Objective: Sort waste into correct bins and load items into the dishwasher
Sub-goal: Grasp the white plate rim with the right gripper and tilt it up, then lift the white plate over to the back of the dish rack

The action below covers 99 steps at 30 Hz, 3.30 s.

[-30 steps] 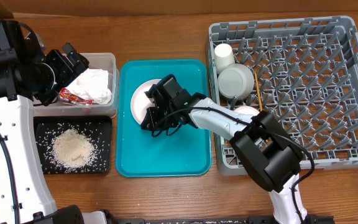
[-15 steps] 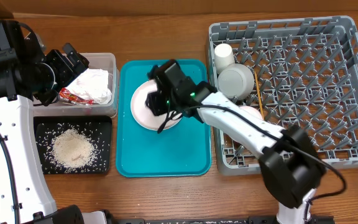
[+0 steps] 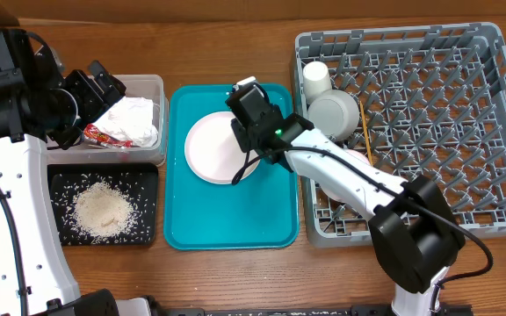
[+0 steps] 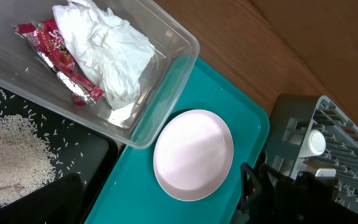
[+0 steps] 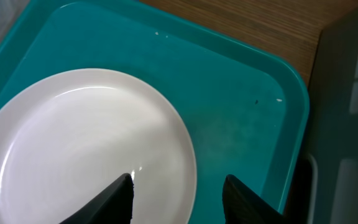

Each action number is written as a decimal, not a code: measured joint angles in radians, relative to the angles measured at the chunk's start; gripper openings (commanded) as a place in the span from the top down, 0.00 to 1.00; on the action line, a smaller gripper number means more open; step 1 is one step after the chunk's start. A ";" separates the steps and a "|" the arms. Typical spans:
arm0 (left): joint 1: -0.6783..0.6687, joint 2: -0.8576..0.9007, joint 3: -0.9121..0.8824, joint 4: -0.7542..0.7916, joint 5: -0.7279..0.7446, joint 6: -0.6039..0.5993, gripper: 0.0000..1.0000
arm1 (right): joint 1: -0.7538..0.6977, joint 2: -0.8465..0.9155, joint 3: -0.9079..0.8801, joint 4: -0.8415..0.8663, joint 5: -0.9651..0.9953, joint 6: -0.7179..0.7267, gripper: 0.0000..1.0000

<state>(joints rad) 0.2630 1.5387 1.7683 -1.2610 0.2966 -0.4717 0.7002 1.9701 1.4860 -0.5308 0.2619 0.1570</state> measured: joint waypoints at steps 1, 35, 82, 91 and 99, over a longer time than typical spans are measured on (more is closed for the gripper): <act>0.000 0.000 0.000 0.000 0.000 0.000 0.00 | -0.005 0.006 0.000 0.004 0.005 -0.001 0.52; 0.000 0.000 0.000 0.000 0.000 0.000 0.00 | -0.023 0.181 -0.003 0.036 -0.042 -0.006 0.71; 0.000 0.000 0.000 0.000 0.000 0.000 0.00 | -0.221 -0.426 0.120 -0.536 0.965 -0.205 0.96; 0.000 0.000 0.000 0.000 0.000 0.000 0.00 | -0.371 -0.394 0.090 -0.524 0.961 -0.189 0.96; 0.000 0.000 0.000 0.000 0.000 0.000 0.00 | -0.392 -0.344 0.089 -0.525 0.895 -0.174 0.96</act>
<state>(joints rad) 0.2630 1.5387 1.7683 -1.2610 0.2966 -0.4717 0.3080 1.6260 1.5753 -1.0554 1.1568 -0.0174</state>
